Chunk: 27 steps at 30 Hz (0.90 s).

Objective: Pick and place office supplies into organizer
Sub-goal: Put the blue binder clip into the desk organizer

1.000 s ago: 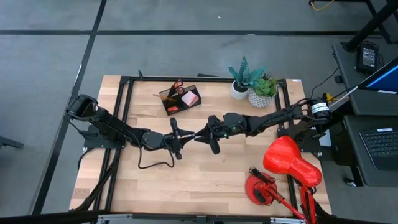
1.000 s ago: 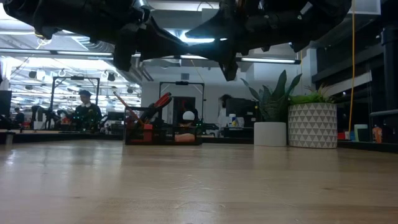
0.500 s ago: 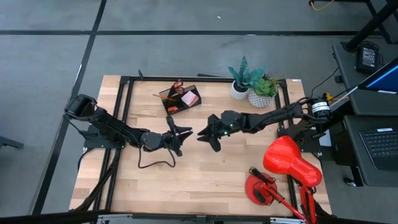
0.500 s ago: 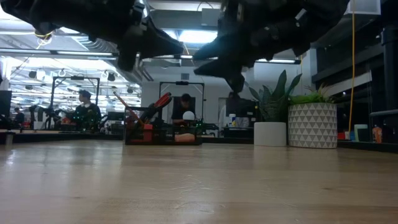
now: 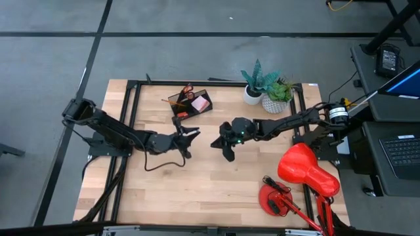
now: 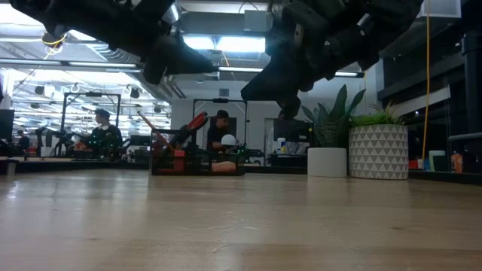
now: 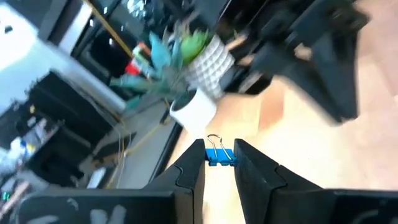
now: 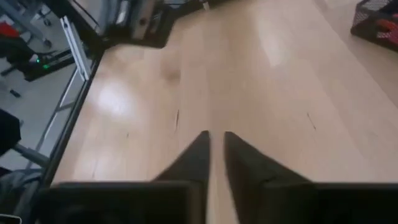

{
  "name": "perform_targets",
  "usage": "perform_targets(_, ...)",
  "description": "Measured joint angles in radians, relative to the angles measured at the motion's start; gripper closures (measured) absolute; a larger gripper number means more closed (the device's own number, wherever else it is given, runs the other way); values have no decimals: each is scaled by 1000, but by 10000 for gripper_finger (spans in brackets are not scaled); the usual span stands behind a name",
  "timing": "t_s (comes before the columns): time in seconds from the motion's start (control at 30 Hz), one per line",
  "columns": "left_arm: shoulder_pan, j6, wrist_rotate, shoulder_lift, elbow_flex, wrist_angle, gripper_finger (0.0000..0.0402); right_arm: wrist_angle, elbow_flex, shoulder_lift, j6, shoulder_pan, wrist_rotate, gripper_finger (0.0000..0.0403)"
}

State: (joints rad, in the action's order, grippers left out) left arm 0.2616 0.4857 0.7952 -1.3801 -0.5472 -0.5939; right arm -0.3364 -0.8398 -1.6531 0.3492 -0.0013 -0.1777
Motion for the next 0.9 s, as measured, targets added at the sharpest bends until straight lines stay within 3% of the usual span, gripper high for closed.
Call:
perform_targets(0.07, -18, -45, 0, 21, 0, 57, 336, -2, 0, 0, -28, 0, 9, 391)
perform_targets(0.4, -114, -319, 0, 99, 0, 377, 336, -23, 1, -44, -92, 0, 107, 397)
perform_targets(0.9, -299, -666, -49, 94, 0, 538, 336, -99, 1, -107, -66, -3, 107, 400)
